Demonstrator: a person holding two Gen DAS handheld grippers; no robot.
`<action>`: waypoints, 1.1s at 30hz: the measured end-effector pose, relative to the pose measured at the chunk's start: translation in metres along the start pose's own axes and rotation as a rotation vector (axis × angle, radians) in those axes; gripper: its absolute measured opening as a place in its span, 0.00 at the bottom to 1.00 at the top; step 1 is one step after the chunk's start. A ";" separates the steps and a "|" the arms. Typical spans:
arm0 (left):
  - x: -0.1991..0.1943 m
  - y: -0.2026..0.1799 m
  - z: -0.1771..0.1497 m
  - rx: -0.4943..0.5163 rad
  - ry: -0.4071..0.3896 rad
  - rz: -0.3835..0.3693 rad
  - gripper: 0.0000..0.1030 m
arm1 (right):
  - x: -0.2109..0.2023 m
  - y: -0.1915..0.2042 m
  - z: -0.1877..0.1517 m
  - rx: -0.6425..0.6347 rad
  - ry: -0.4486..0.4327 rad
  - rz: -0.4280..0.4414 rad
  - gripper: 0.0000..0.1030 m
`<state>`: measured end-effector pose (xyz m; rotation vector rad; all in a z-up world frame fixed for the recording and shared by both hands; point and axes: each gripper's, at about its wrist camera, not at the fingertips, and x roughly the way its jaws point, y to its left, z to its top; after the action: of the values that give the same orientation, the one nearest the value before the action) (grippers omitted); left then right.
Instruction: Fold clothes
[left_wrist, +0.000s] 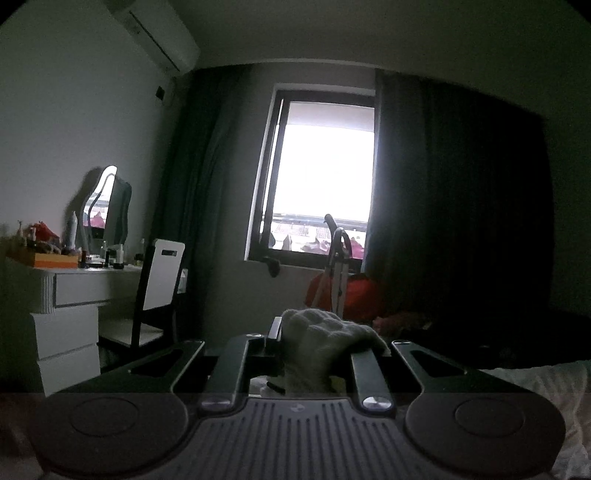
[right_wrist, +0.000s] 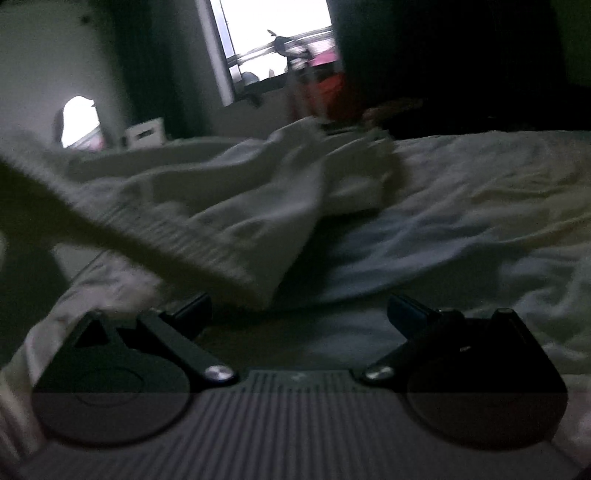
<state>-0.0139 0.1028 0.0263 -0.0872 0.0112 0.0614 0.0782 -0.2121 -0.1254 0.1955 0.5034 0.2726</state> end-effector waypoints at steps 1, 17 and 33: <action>0.000 -0.001 -0.001 0.001 0.002 -0.001 0.15 | 0.007 0.004 0.001 -0.004 0.004 0.004 1.00; 0.040 0.023 -0.009 -0.097 0.083 0.052 0.15 | 0.075 -0.013 0.011 0.121 0.032 0.029 0.36; 0.072 0.084 -0.023 -0.228 0.363 0.026 0.15 | -0.068 0.030 0.055 -0.248 -0.305 -0.131 0.10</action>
<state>0.0522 0.1886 -0.0049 -0.3252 0.3690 0.0718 0.0423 -0.2113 -0.0402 -0.0383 0.1758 0.1711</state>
